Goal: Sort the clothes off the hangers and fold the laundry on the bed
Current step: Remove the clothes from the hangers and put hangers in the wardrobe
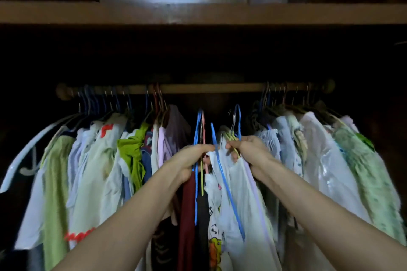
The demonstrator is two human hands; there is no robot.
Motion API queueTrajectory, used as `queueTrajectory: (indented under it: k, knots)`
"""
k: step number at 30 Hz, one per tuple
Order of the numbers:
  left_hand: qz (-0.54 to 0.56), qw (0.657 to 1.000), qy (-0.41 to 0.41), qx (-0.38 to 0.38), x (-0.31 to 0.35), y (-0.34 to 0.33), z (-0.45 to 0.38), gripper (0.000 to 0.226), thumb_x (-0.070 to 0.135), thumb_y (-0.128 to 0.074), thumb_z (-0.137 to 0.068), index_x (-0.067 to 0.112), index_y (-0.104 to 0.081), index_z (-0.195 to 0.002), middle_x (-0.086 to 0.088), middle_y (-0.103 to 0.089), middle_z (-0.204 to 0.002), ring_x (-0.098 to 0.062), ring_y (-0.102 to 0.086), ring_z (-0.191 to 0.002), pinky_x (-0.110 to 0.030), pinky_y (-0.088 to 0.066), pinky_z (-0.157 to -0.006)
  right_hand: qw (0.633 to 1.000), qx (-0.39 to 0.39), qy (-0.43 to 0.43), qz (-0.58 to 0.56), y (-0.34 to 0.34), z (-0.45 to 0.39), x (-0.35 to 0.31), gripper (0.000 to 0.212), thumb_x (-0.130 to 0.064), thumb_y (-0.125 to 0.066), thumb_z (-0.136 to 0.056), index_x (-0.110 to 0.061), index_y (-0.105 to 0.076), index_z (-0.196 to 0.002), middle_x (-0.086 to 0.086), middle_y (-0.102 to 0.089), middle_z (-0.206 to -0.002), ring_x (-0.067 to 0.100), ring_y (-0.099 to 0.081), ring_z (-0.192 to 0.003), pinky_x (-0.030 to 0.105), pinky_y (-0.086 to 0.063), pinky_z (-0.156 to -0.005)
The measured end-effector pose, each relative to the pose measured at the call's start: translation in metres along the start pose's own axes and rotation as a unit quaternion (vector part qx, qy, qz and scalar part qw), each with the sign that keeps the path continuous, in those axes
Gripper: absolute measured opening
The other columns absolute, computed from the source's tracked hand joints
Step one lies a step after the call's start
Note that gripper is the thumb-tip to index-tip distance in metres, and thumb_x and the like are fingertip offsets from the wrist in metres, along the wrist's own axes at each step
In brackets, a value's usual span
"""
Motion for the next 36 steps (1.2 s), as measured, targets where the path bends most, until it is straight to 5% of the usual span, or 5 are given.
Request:
queueTrajectory:
  k: [7, 15, 28, 33, 36]
  knots:
    - [0.014, 0.996, -0.087, 0.012, -0.037, 0.002, -0.026, 0.012, 0.010, -0.059, -0.090, 0.011, -0.060, -0.078, 0.003, -0.041, -0.047, -0.008, -0.037, -0.041, -0.011, -0.038, -0.040, 0.997, -0.001, 0.075, 0.011, 0.003, -0.007, 0.039, 0.039, -0.008, -0.053, -0.096, 0.009, -0.048, -0.131, -0.007, -0.055, -0.039, 0.004, -0.041, -0.034, 0.018, -0.038, -0.042]
    - [0.135, 0.986, -0.065, -0.078, -0.059, -0.025, -0.023, 0.036, 0.001, -0.043, -0.091, 0.013, -0.044, -0.057, 0.007, -0.035, -0.037, -0.003, -0.027, -0.031, -0.015, -0.026, -0.038, 0.984, -0.027, 0.131, 0.119, 0.011, 0.026, 0.046, 0.021, 0.006, -0.054, -0.088, 0.000, -0.056, -0.067, 0.008, -0.049, -0.046, 0.010, -0.036, -0.029, 0.023, -0.032, -0.040]
    - [0.315, 0.941, -0.065, -0.107, -0.083, -0.056, -0.002, 0.034, 0.001, -0.040, -0.082, 0.002, -0.058, -0.052, -0.002, -0.045, -0.042, -0.003, -0.027, -0.027, -0.014, -0.038, -0.038, 0.919, -0.071, 0.215, 0.321, 0.020, 0.053, 0.035, 0.009, -0.004, -0.069, -0.073, -0.005, -0.064, -0.067, 0.004, -0.054, -0.059, 0.014, -0.050, -0.048, 0.025, -0.043, -0.049]
    - [0.301, 0.948, -0.093, -0.045, -0.077, -0.052, -0.001, 0.026, 0.003, -0.046, -0.083, 0.004, -0.057, -0.060, -0.002, -0.049, -0.044, -0.007, -0.036, -0.028, -0.021, -0.040, -0.044, 0.825, 0.049, 0.307, 0.472, 0.032, 0.071, 0.036, 0.022, -0.033, -0.064, -0.084, -0.012, -0.059, -0.084, 0.000, -0.046, -0.086, 0.019, -0.048, -0.083, 0.032, -0.041, -0.067]
    - [0.300, 0.948, -0.108, -0.017, -0.063, -0.041, -0.003, 0.021, 0.003, -0.045, -0.086, 0.009, -0.049, -0.067, 0.005, -0.044, -0.041, -0.003, -0.032, -0.028, -0.018, -0.035, -0.040, 0.820, 0.080, 0.287, 0.488, 0.046, 0.086, 0.055, 0.025, -0.032, -0.053, -0.092, -0.026, -0.039, -0.072, -0.001, -0.046, -0.081, 0.022, -0.046, -0.078, 0.033, -0.033, -0.059]
Point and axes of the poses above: each hand's wrist, its own z-axis away from the middle knuckle, its own y-axis out of the back of the hand, x = y × z, the point moved 7 cm from there along -z, towards the middle knuckle
